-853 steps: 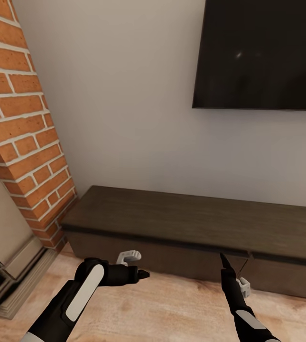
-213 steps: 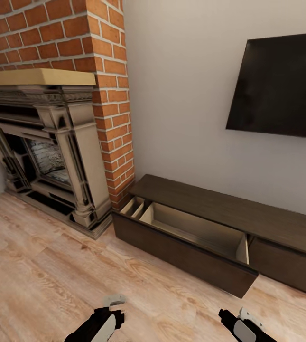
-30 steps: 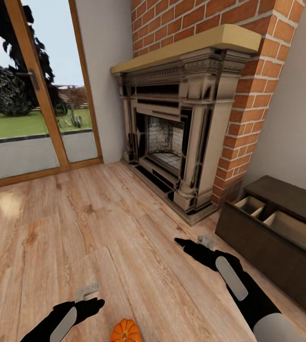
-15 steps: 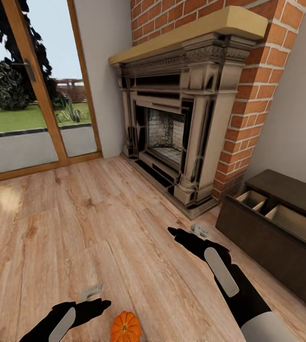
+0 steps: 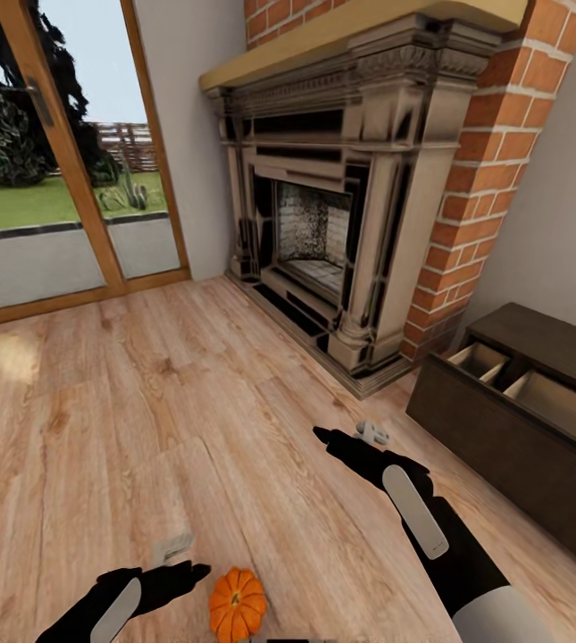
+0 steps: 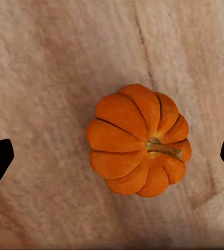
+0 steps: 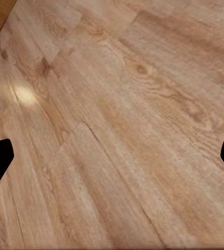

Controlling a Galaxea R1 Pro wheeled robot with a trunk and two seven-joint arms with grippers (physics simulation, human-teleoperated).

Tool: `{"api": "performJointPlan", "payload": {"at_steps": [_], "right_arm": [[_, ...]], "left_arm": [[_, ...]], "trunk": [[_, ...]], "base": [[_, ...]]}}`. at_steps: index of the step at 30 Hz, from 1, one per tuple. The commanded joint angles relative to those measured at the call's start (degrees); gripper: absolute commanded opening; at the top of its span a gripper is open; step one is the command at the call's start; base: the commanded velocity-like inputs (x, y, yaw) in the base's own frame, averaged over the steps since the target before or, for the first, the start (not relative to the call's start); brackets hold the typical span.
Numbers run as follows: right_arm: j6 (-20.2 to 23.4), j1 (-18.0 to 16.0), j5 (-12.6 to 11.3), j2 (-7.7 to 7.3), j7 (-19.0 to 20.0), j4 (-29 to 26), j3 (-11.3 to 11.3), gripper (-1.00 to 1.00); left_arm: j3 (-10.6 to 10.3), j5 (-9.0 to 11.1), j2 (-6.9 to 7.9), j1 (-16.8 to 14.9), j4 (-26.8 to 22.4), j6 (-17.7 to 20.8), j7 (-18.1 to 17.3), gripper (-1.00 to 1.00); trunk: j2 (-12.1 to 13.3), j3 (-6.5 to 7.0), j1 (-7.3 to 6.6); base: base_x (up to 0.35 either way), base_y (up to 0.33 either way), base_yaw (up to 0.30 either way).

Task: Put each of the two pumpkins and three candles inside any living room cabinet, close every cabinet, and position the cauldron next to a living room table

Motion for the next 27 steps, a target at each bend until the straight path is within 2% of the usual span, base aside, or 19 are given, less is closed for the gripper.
{"api": "performJointPlan", "payload": {"at_steps": [1,5,10,27], "right_arm": [[0.0,0.0,-0.6,-0.05,-0.5,-0.1,0.1,1.00],[0.1,0.0,-0.6,-0.05,-0.5,-0.3,0.1,1.00],[0.1,0.0,-0.7,-0.05,-0.5,-1.6,0.1,1.00],[0.1,0.0,-0.8,-0.05,-0.4,-1.8,0.1,1.00]], "left_arm": [[-0.2,0.1,0.09,0.0,0.0,0.1,-1.3,1.00],[-0.2,0.1,1.59,0.0,0.0,0.1,-7.2,1.00],[-0.2,0.3,2.97,0.0,0.0,0.1,-11.1,1.00],[-0.1,0.1,3.82,0.0,0.0,0.1,-15.7,1.00]], "trunk": [[0.0,-0.28,0.01],[-0.1,-1.16,0.11],[-0.2,-2.27,0.24],[-0.4,-6.04,0.68]], "base": [[0.000,0.000,0.000],[0.000,0.000,0.000],[0.000,0.000,0.000],[0.000,0.000,0.000]]}}
